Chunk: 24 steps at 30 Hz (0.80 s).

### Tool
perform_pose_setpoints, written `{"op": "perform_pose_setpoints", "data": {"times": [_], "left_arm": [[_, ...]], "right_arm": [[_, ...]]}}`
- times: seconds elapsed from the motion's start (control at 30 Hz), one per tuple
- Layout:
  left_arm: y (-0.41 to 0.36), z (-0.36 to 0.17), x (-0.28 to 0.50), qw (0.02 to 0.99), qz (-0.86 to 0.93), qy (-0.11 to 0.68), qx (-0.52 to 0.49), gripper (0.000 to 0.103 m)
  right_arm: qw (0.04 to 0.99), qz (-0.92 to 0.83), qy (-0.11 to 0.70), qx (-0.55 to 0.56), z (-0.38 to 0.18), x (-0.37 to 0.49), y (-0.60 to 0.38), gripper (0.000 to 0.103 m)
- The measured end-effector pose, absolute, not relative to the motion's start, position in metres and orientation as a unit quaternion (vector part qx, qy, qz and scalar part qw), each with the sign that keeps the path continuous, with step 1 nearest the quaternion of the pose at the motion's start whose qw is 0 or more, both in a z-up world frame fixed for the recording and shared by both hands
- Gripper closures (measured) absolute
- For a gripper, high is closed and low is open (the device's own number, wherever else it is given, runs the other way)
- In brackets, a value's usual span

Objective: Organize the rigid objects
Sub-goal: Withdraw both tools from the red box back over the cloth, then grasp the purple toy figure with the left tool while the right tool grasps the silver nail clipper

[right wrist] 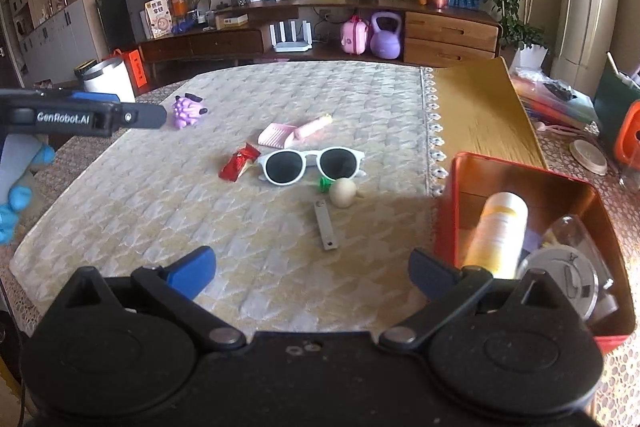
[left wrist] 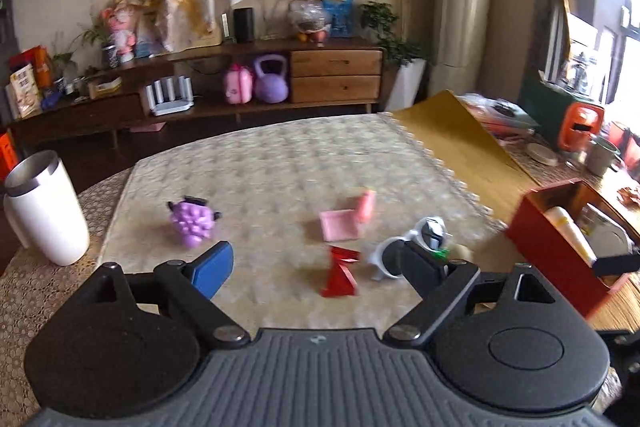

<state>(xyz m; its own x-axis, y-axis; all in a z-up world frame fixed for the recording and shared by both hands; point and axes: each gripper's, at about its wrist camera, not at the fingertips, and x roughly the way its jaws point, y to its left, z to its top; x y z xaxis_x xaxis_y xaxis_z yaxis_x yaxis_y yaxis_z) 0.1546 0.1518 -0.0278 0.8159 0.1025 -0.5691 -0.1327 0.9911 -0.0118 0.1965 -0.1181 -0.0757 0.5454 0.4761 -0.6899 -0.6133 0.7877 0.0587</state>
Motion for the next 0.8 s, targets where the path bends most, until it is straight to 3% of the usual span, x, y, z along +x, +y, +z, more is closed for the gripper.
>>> {"op": "perform_pose_setpoints", "data": {"times": [0.57, 0.7, 0.8], "left_arm": [[0.248, -0.082, 0.236, 0.933, 0.179, 0.312, -0.017, 0.012], [0.262, -0.097, 0.252, 0.926, 0.188, 0.325, -0.036, 0.012], [0.269, -0.106, 0.26, 0.924, 0.191, 0.328, -0.041, 0.012]], "right_arm": [[0.865, 0.314, 0.378, -0.099, -0.111, 0.243, -0.079, 0.007], [0.861, 0.312, 0.386, -0.109, -0.121, 0.254, -0.069, 0.013], [0.857, 0.313, 0.392, -0.118, -0.129, 0.262, -0.063, 0.026]]}}
